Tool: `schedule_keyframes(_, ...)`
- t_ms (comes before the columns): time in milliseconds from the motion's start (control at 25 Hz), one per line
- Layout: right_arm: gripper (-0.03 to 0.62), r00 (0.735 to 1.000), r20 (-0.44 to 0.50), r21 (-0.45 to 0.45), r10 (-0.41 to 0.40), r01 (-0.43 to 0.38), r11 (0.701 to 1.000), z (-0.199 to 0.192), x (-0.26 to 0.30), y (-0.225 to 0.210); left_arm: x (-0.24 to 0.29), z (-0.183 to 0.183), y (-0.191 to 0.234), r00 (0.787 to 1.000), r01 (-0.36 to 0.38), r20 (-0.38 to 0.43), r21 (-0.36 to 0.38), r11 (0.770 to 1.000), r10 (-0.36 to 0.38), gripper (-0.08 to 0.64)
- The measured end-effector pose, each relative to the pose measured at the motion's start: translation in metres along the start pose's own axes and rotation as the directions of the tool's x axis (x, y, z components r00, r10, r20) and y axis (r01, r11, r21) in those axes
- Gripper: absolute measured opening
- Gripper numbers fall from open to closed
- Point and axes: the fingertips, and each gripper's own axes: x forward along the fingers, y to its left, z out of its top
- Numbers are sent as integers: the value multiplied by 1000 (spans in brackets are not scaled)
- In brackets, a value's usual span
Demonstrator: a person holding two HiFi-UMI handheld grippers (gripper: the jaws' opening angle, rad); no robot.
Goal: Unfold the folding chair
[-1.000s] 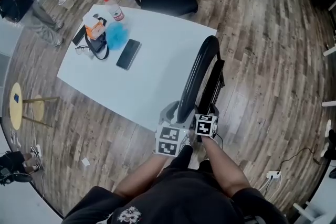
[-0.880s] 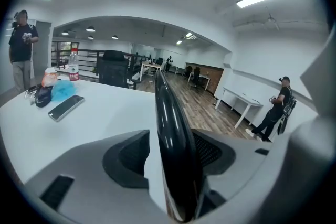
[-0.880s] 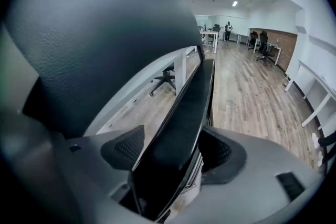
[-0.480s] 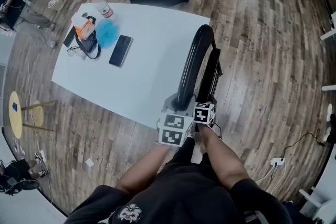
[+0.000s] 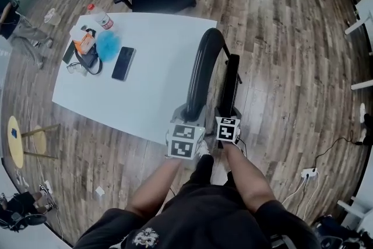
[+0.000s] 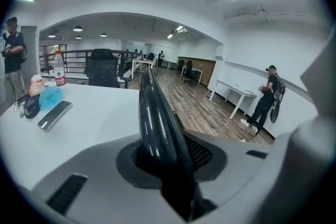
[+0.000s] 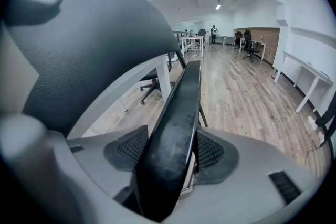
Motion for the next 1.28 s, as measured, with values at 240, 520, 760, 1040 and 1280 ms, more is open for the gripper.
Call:
schedule_keyframes(240,270,1000,11,85,13,-14,996,-24,-29,-91,15,-10,-14,998,-11,-56,-4,1000,11,101)
schedule_keyframes(520,270,988,20,197,154,-155,968,-58,-39,-193,38,-20,-34,997,-36,-65,-30,999,34,106)
schedule_keyframes(760,290,969,5,312,248,-237,920,-126,-30,-307,70,-49,-66,998,-21,-66,-74,997,16,112)
schedule_keyframes(1040,301,933,106,475,343,-350,808,-201,9,-435,127,-87,-98,998,-9,-55,-123,992,3,112)
schedule_keyframes(1280,345,916,150,559,372,-389,732,-264,50,-521,176,-117,-147,999,1,-54,-141,990,-9,116)
